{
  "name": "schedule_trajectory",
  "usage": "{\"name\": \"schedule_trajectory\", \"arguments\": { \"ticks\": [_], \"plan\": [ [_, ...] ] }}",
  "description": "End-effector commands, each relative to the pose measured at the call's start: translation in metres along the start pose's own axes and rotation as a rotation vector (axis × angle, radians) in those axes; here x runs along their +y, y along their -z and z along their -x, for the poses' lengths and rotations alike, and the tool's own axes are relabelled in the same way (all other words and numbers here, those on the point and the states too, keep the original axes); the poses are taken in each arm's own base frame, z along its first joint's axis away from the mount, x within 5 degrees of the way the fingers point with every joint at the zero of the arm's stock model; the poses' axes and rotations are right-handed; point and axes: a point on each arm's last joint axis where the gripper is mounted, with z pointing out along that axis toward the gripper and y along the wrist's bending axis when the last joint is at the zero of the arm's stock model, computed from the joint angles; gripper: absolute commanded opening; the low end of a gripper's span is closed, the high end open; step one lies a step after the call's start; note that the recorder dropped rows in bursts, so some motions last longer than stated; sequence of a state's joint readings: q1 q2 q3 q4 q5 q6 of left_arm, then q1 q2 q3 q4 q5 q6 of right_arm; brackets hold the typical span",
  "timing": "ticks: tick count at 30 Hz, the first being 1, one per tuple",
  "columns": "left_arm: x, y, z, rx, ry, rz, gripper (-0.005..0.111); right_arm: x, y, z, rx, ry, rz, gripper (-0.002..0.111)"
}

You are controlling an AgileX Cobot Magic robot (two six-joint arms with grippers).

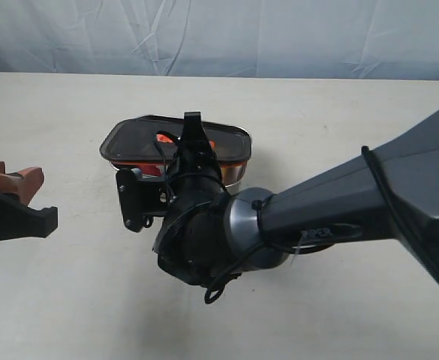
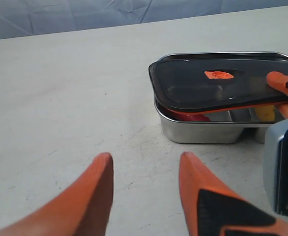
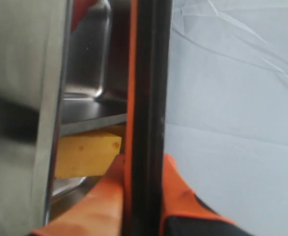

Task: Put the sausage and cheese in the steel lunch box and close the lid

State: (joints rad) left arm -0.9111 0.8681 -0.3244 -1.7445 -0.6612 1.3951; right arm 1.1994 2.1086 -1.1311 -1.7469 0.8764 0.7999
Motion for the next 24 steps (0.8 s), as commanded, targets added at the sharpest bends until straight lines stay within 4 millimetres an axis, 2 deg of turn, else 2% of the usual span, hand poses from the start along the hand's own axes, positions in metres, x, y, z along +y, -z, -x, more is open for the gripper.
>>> {"name": "schedule_trajectory", "arguments": {
  "ticks": [1,8,24],
  "plan": [
    [-0.0007,0.0008,-0.0019,0.002,0.001,-0.014,0.041,0.0067,-0.0022,0.0036,-0.035,0.016,0.047,-0.001],
    [-0.0007,0.0008,-0.0019,0.002,0.001,-0.014,0.041,0.0087,-0.0020,0.0055,-0.052,-0.100,0.071,-0.001],
    [-0.0009,0.0008,-0.0019,0.003,0.001,-0.017,0.041,0.0099,-0.0011,0.0049,-0.040,-0.128,0.091,-0.001]
  ]
}}
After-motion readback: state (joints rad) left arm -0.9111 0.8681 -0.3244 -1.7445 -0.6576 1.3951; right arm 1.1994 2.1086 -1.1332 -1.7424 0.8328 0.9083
